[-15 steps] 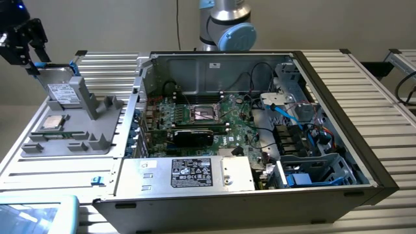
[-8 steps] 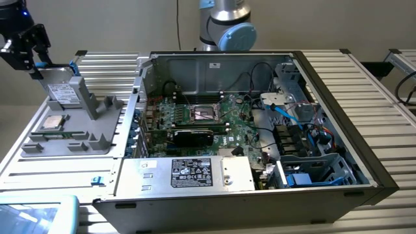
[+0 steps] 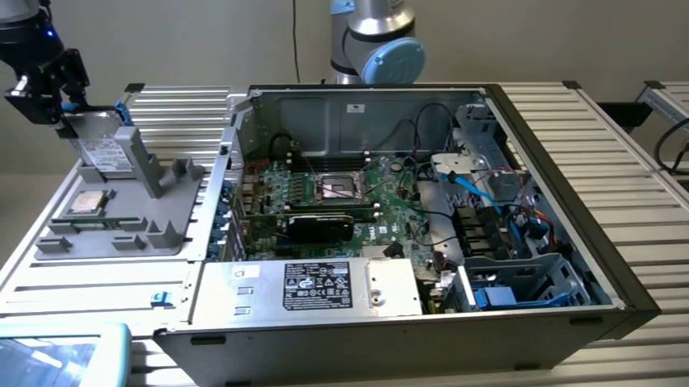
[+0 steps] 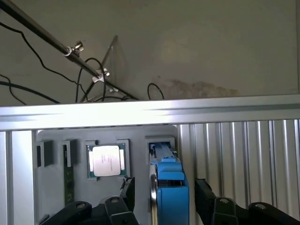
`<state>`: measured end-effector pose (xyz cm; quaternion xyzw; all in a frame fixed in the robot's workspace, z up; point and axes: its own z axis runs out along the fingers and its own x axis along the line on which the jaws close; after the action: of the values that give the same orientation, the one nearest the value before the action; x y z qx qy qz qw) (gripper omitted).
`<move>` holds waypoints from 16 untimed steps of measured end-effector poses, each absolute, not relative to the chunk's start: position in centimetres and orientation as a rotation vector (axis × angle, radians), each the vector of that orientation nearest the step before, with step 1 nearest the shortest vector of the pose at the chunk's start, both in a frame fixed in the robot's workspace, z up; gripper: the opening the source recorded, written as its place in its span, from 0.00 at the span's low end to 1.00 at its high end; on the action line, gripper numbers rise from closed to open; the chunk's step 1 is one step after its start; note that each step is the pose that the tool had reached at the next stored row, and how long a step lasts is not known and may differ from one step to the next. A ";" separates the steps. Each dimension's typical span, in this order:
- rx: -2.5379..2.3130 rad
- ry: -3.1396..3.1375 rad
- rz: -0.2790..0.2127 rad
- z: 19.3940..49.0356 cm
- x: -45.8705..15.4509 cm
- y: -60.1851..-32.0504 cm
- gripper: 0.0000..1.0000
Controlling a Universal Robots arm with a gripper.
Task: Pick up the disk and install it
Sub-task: 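Pick up the disk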
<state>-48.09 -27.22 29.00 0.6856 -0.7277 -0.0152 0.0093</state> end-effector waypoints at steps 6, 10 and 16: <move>2.141 -2.273 -0.047 28.9 -48.1 -27.2 0.62; 2.141 -2.272 -0.046 28.7 -48.1 -26.8 0.62; 2.141 -2.272 -0.045 28.2 -48.2 -26.6 0.62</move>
<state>-48.17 -26.62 28.24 0.6857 -0.7277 -0.0145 0.0099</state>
